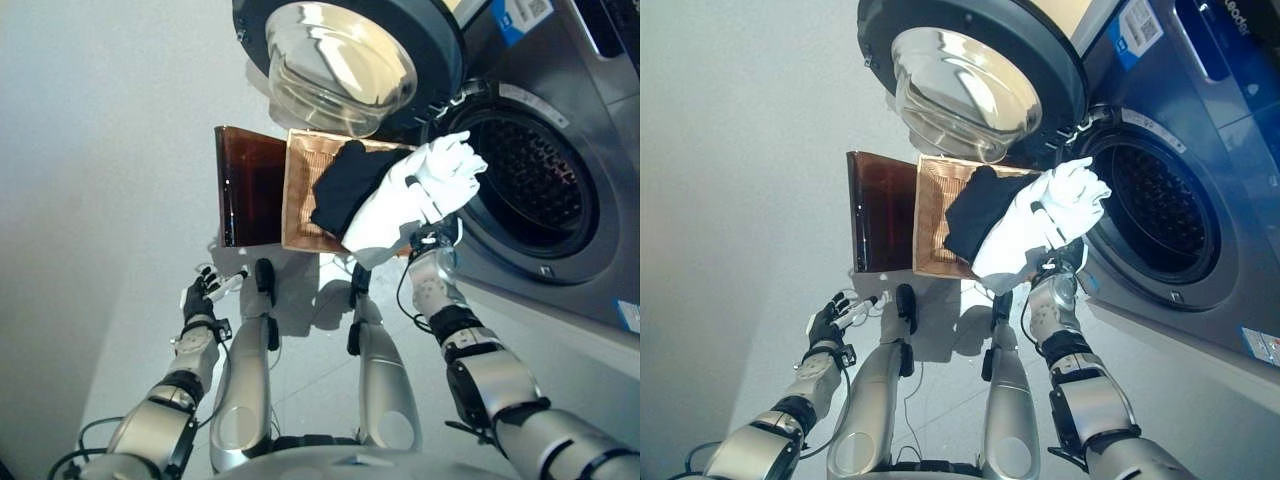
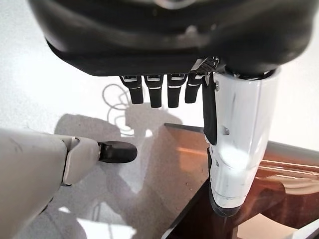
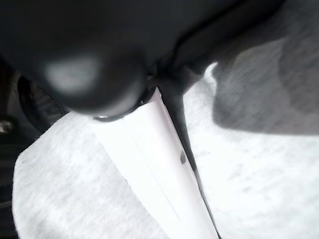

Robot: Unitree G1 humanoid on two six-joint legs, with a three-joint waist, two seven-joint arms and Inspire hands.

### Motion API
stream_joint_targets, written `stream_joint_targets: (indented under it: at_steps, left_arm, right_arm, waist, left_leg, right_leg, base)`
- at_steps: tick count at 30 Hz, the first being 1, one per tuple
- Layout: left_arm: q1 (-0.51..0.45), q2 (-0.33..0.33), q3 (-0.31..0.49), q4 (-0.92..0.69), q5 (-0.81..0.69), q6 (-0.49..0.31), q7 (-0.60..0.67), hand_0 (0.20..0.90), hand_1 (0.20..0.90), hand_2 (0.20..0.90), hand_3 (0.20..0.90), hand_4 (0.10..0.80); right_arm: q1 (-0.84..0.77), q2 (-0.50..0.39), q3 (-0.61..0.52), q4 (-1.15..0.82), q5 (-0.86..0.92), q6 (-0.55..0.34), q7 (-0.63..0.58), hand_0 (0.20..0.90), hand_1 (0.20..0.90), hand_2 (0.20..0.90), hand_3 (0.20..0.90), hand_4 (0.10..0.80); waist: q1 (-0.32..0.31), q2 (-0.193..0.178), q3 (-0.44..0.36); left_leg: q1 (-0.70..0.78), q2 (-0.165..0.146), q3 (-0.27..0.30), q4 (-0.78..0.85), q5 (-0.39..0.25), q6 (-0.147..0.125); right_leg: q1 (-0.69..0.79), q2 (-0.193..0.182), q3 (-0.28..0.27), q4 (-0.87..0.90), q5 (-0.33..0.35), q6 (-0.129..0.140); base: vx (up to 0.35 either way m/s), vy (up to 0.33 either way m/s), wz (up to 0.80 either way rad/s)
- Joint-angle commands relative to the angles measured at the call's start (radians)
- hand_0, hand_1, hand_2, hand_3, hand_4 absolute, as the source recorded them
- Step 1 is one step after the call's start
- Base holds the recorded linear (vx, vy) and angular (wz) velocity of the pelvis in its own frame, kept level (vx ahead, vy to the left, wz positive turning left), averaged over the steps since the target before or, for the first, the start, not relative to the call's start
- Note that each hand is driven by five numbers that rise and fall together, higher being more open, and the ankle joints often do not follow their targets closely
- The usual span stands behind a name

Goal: Pick up the clothes and place them into the washing machine

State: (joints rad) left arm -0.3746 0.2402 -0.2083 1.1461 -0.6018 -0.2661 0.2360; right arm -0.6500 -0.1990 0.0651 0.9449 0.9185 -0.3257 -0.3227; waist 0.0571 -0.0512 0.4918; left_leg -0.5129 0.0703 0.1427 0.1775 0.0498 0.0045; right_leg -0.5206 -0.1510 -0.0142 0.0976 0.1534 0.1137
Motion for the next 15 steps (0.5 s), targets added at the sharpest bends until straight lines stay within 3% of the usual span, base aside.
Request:
stream_joint_targets:
  at_steps: [1, 15]
  left_arm:
    - [0.061, -0.035, 0.0, 0.022, -0.007, -0.021, -0.006, 0.9, 0.9, 0.9, 0.9, 0.8]
    - [0.071, -0.032, 0.06, 0.057, 0.004, -0.012, -0.026, 0.9, 0.9, 0.9, 0.9, 0.8]
  right_arm:
    - [0.06, -0.091, -0.08, -0.135, 0.033, -0.156, 0.046, 0.2, 0.2, 0.2, 0.2, 0.3]
    - [0.211, -0.099, -0.162, -0.293, 0.107, -0.194, 0.141, 0.2, 0.2, 0.2, 0.2, 0.3]
  waist:
    - [-0.015, 0.06, -0.113]
    - [-0.046, 0.025, -0.161]
  left_leg:
    - [0.043, 0.001, -0.04, -0.037, -0.038, -0.046]
    - [0.069, 0.006, -0.048, -0.02, -0.061, -0.045]
  right_leg:
    - [0.046, -0.015, -0.005, 0.092, -0.101, 0.024]
    - [0.084, -0.014, -0.005, 0.091, -0.104, 0.029]
  base:
    - [0.0, 0.0, 0.0]
    - [0.0, 0.0, 0.0]
